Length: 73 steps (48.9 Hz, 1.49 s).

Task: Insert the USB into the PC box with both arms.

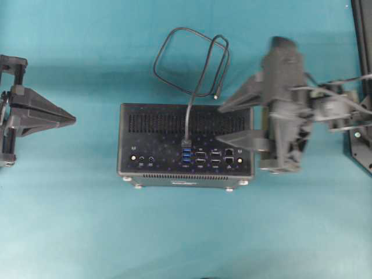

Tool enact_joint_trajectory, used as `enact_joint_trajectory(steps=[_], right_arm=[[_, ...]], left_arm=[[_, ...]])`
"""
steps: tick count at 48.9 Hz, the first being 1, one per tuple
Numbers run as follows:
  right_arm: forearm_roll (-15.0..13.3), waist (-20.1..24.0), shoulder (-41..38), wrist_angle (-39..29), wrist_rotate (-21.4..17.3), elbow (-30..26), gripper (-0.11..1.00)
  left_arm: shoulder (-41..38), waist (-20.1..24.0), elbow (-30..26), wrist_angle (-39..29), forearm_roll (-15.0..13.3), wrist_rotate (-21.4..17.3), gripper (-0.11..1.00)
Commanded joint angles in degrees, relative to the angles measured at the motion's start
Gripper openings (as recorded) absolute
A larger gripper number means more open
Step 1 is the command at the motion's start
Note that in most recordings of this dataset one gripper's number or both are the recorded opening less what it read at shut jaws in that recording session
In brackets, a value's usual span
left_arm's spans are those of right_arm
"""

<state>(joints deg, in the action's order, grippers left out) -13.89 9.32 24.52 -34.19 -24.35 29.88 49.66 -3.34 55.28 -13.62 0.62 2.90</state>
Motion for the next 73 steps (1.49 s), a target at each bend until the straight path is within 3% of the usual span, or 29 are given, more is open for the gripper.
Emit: enact_joint_trajectory(steps=[1,26,52,73], right_arm=[[-0.09,0.62,2.02,0.26,-0.44,0.09,0.71],[0.18,2.11,8.88,0.62,-0.53,5.36,0.71],[0.09,2.20,13.36,8.35,-0.53,10.99,0.71],[0.09,2.11,15.03,8.53,-0.53,12.30,0.71]], left_arm=[[-0.09,-0.09,-1.49,0.53,0.18,-0.09,0.00],[1.23,-0.09,-1.67,0.53,0.18,-0.09,0.00],[1.05,-0.09,-0.97,2.37,0.18,0.09,0.00],[0.97,-0.18,-1.32,2.72,0.18,0.09,0.00]])
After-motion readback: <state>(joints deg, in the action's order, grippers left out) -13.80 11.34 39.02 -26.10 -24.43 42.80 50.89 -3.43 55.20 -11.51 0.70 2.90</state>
